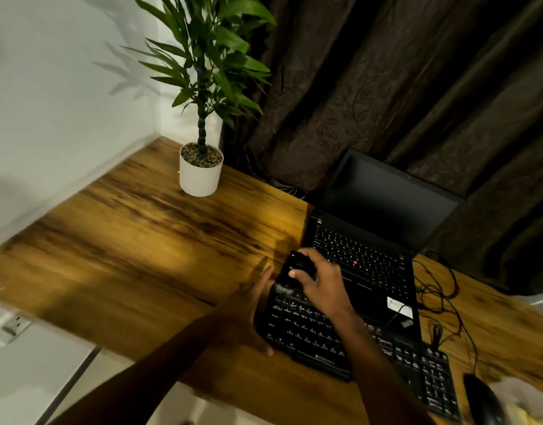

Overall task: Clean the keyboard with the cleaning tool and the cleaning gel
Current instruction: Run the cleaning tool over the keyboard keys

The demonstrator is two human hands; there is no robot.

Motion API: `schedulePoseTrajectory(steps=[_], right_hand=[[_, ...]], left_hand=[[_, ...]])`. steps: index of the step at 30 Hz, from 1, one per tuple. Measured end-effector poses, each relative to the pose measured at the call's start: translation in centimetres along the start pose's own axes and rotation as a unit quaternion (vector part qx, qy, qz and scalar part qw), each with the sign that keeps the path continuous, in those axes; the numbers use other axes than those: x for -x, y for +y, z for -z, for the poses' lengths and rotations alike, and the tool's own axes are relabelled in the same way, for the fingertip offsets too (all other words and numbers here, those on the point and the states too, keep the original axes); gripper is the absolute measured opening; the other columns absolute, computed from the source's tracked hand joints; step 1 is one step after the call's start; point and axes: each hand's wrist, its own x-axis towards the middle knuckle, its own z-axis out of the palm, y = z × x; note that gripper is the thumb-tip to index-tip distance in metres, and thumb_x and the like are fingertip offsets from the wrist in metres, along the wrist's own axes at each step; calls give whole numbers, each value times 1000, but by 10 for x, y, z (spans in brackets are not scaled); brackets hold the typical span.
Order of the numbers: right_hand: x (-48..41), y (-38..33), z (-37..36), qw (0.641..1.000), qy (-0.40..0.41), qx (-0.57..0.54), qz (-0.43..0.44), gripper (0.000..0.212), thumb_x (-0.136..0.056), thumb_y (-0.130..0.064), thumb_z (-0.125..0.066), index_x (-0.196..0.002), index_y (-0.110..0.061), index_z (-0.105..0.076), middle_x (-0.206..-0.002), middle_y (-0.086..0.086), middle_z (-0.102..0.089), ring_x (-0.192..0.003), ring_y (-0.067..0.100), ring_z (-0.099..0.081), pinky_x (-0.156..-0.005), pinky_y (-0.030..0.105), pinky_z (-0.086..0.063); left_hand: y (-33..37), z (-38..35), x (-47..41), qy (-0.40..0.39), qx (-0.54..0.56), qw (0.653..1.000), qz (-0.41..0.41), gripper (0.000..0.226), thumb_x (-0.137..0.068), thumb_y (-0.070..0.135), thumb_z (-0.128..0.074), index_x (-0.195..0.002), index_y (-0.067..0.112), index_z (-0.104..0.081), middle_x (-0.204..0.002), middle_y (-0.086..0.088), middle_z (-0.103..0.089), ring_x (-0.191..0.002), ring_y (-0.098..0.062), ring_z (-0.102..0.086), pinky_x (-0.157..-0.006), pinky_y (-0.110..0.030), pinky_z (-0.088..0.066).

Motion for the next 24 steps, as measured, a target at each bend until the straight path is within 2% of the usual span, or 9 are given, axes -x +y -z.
schedulePoseTrajectory(steps=[2, 4, 7, 9, 12, 15, 17, 21, 24], right_hand=[[5, 7, 8, 1000, 4, 27, -11, 38, -89, -24, -69, -122, -38, -56, -104, -3, -67, -82, 1, -64, -69, 19, -57], [9, 10, 15, 997, 4, 71, -11, 41, -90, -25, -68, -128, -32, -55, -100, 0, -63, -71, -3, -57, -61, 9, -47], [9, 6, 11, 993, 8, 121, 3, 44, -91, -31, -66, -132, -33, -52, -102, 3, -56, -74, 9, -58, -65, 21, -52], [5, 1, 0, 994, -4, 110, 12, 42, -90, -35, -65, -129, -38, -50, -104, 4, -58, -81, 16, -63, -69, 32, -59], [-2, 0, -14, 997, -15, 78, 11, 41, -90, -35, -64, -126, -41, -48, -108, 3, -63, -90, 14, -65, -71, 32, -61], [-1, 0, -5, 999, -8, 31, -8, 40, -89, -23, -68, -124, -39, -54, -104, 2, -67, -84, 8, -68, -65, 23, -60], [4, 10, 8, 999, -7, 20, -27, 41, -89, -19, -70, -124, -36, -57, -103, 2, -69, -80, 5, -68, -63, 18, -58], [12, 20, 25, 998, -8, 47, -47, 45, -88, -22, -71, -128, -37, -55, -86, 1, -70, -59, 9, -65, -58, 29, -60], [12, 11, 19, 999, -2, 38, -23, 41, -88, -19, -71, -125, -31, -57, -80, -5, -66, -56, -4, -61, -50, 10, -48]], left_hand=[[3, 1, 3, 5, -13, 1000, -14, 159, -42, 68, -90, -149, 42, 25, -158, 23, -24, -146, -8, -25, -119, -47, -22], [6, 5, 3, 1, -32, 999, -17, 160, -42, 69, -89, -149, 40, 26, -158, 24, -21, -146, -7, -24, -119, -50, -21], [2, 1, 0, 4, -57, 998, -26, 159, -43, 74, -86, -150, 35, 26, -159, 23, -19, -146, -6, -22, -119, -52, -20], [4, 0, 1, 15, -49, 998, -25, 158, -44, 72, -87, -150, 37, 25, -158, 28, -16, -145, -3, -20, -121, -44, -18], [13, 1, 5, 18, -56, 997, -40, 153, -49, 61, -91, -143, 44, 29, -151, 37, 3, -138, 8, -7, -117, -21, -1], [16, 3, 6, 13, -84, 996, -20, 155, -49, 66, -87, -146, 36, 30, -160, 21, -2, -137, 2, -6, -120, -40, -6], [13, 1, 5, 11, -98, 995, -16, 155, -48, 71, -84, -147, 36, 30, -163, 15, -7, -142, -3, -9, -121, -46, -10], [11, 0, 4, 14, -112, 994, -15, 154, -47, 75, -82, -147, 39, 30, -162, 15, -13, -147, -14, -18, -120, -49, -14], [8, -1, 3, 18, -118, 993, -15, 154, -46, 78, -80, -149, 37, 27, -163, 15, -12, -147, -16, -19, -120, -49, -17]])
